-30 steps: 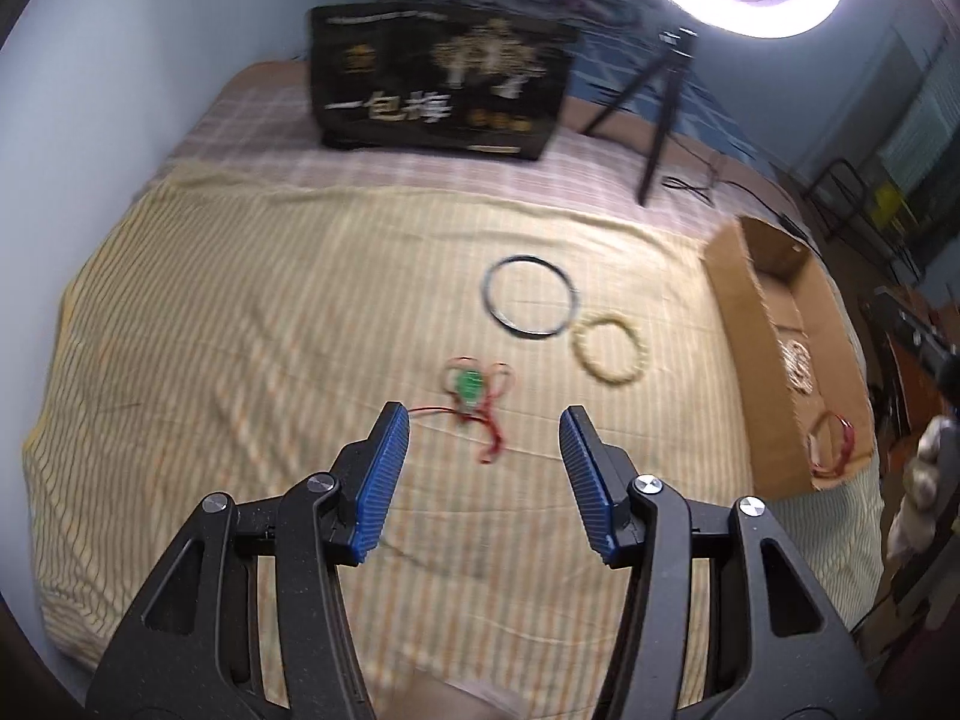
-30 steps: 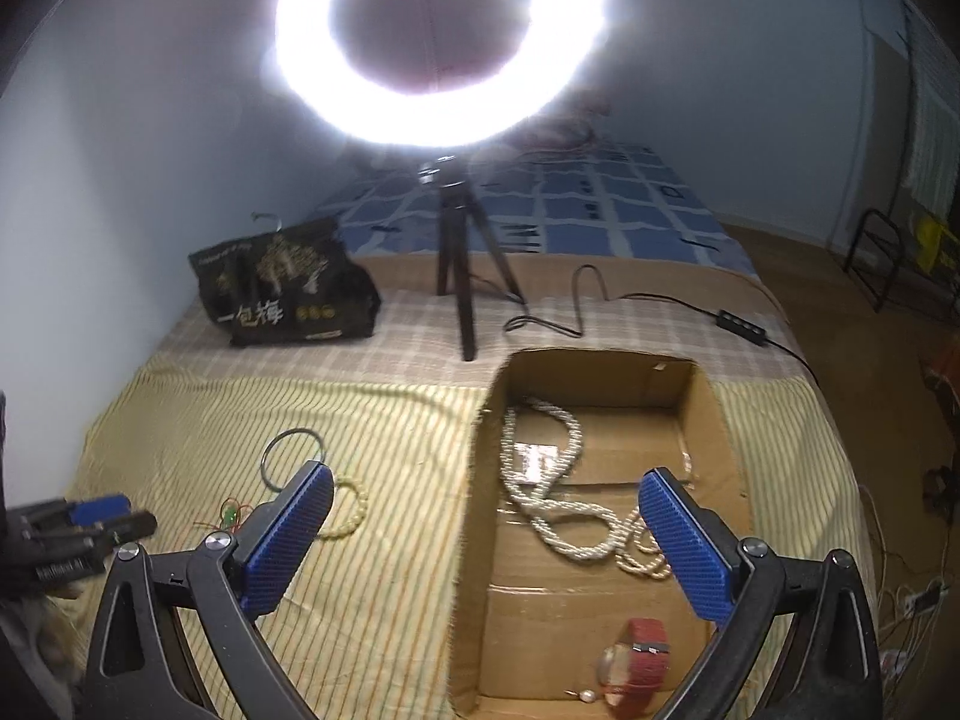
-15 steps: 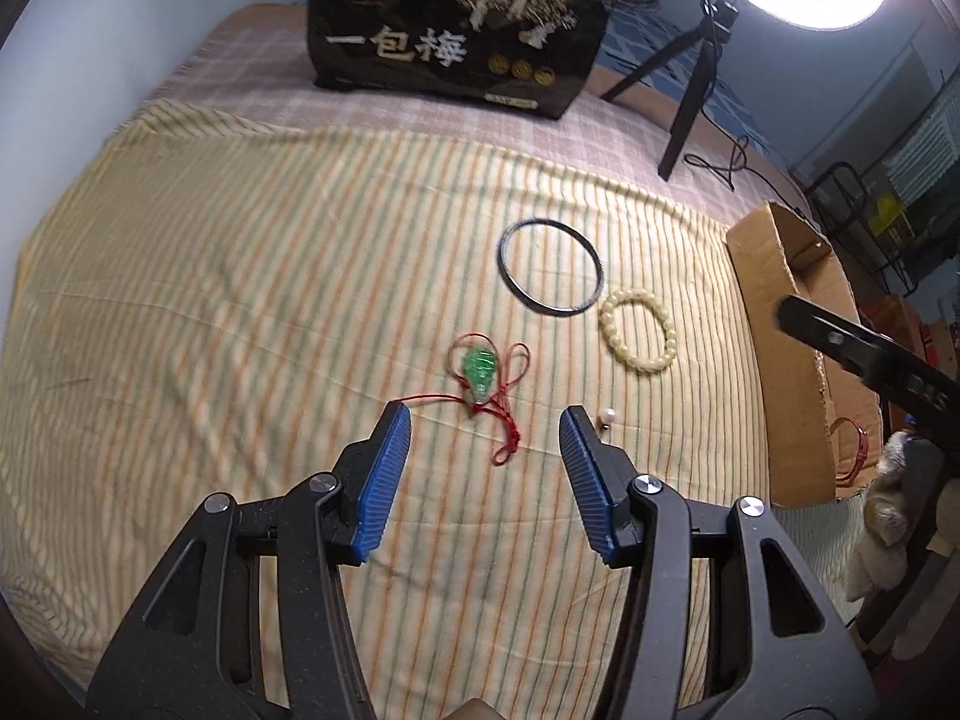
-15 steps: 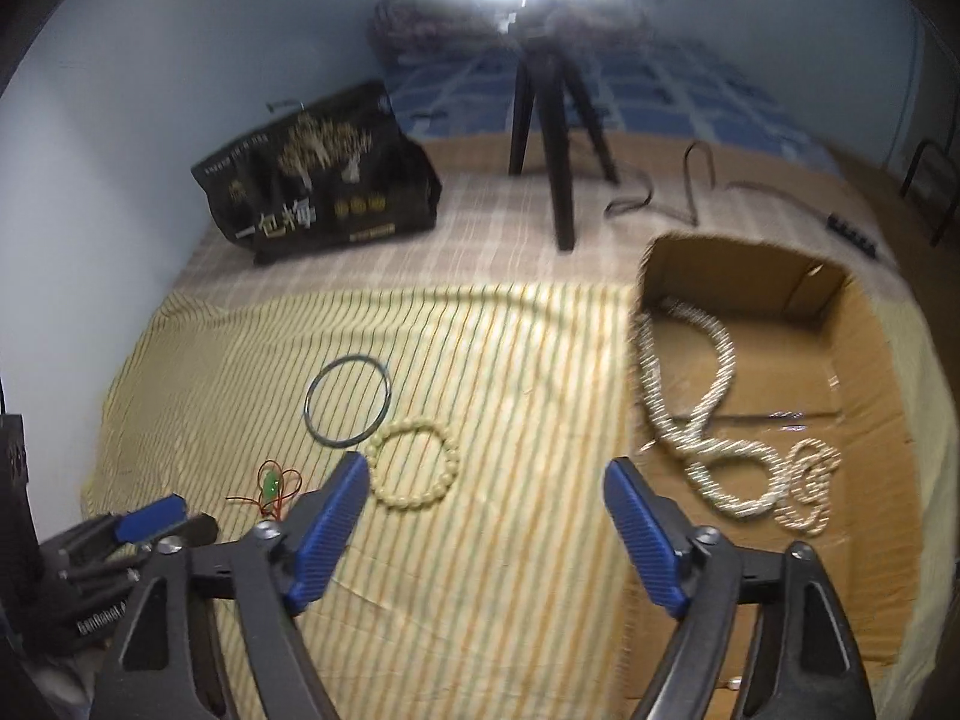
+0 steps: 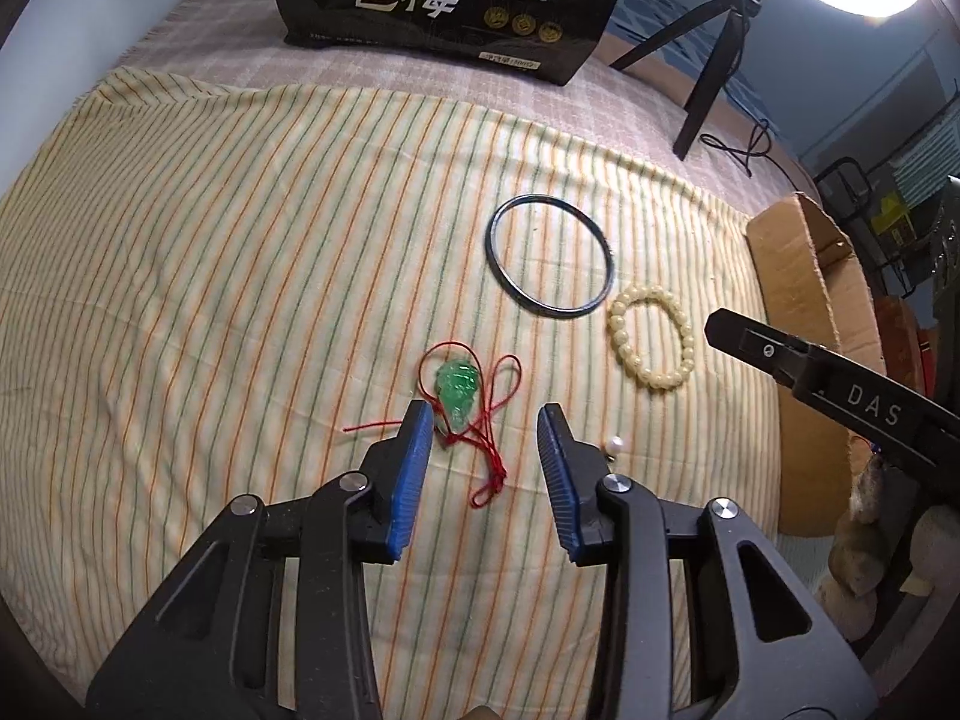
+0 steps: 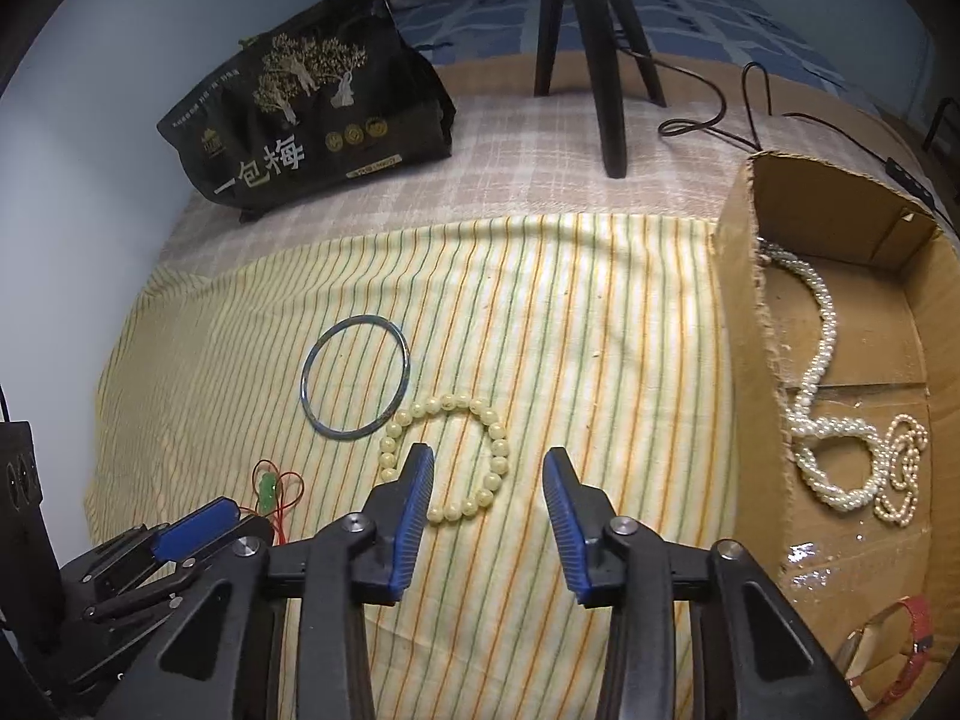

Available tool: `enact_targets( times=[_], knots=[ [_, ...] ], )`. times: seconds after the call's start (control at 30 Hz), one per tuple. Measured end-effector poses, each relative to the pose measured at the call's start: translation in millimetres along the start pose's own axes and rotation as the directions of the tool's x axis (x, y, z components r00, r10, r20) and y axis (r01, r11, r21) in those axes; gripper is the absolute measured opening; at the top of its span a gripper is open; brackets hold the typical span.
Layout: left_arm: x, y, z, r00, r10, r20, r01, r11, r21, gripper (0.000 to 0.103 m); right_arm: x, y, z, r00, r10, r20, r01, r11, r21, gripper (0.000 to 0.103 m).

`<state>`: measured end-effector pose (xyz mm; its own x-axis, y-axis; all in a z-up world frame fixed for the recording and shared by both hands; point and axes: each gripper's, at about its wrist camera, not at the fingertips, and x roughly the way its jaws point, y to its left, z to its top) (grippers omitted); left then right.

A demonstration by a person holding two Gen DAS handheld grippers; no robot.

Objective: Organize jewelry
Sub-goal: 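Grasp the green jade pendant with left tool while right tool grasps the cream bead bracelet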

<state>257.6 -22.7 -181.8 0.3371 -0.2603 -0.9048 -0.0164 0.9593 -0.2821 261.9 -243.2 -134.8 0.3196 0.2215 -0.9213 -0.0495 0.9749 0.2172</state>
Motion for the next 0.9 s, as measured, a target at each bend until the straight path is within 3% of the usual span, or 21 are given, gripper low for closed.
enact_targets(
  times=[0.5,0.63,0.7,0.9],
  knots=[
    [24.1,2.2,9.3,0.999,0.052,-0.015,-0.052,0.998,0.027,0.031,26.0,3.4,4.5,0.999,-0.013,-0.032,0.013,1.0,0.016,0.03],
    [29.0,5.3,9.1,0.998,0.057,-0.009,-0.057,0.998,0.022,0.022,35.4,4.0,4.1,0.999,-0.033,-0.042,0.033,0.999,0.01,0.028],
    [29.6,6.9,8.8,0.998,0.064,-0.005,-0.063,0.998,0.024,0.017,38.0,5.4,3.8,0.999,-0.041,-0.033,0.042,0.999,0.002,0.023],
    [29.0,8.4,7.1,0.998,0.06,0.003,-0.06,0.998,0.02,0.016,41.4,8.6,1.5,0.996,-0.088,-0.015,0.087,0.996,-0.036,0.006]
  ],
)
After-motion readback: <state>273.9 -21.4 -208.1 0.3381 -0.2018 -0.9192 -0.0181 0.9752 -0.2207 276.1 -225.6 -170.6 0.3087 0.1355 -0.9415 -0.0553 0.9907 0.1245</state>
